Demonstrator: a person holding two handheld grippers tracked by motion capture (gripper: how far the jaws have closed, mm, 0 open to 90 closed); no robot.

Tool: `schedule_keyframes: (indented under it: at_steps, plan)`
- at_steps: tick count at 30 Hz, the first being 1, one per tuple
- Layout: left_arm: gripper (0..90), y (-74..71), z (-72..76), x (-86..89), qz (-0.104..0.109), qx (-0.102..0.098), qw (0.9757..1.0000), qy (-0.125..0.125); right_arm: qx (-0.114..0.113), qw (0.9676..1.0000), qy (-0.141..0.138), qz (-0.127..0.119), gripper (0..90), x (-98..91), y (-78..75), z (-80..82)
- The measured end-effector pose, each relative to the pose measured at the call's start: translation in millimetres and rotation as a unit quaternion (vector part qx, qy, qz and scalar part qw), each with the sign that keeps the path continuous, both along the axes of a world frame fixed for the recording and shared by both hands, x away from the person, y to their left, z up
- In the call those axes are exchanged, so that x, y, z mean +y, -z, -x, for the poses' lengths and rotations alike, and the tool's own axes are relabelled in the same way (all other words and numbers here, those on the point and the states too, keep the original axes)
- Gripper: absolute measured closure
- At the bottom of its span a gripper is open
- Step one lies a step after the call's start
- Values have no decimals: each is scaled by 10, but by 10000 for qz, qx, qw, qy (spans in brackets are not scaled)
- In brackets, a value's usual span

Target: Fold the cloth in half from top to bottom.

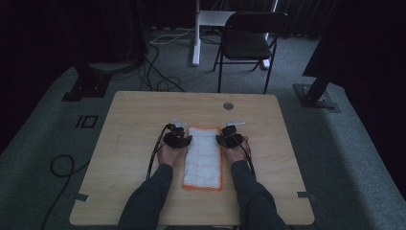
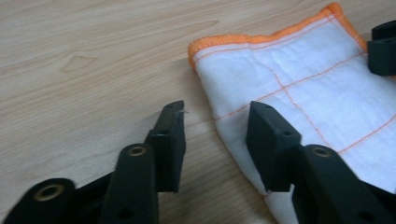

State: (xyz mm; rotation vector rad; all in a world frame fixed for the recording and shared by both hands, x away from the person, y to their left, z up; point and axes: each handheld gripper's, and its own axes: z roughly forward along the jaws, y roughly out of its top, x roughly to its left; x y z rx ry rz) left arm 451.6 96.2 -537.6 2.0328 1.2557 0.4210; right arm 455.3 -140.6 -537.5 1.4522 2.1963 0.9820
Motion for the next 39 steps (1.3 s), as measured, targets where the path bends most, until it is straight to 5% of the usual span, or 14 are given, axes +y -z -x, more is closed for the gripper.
schedule_keyframes:
  at_steps: [8, 19, 23, 26, 29, 39]
  plan:
    - [838, -22, -16, -37, 140, 233, 9994, 207, 117, 9999, -79, -72, 832, 18, -12, -28]
    - [878, -184, -53, 11, 248, 125, 9995, 172, -182, 9997, -83, -169, 875, -2, -127, -18]
    - [878, -196, -55, 1, 182, 135, 9996, 186, -103, 9998, -78, -165, 858, -3, -150, -27]
    - [867, -150, -72, 4, 133, 220, 9996, 139, 78, 9998, 4, -182, 708, -24, -76, -54]
    - [781, -115, -87, 17, 144, 260, 9995, 60, 136, 9997, -13, -183, 651, -27, -13, -53]
    - [623, -42, -95, 4, 115, 312, 9994, 0, 17, 9999, -60, 110, 748, 71, -10, -18]
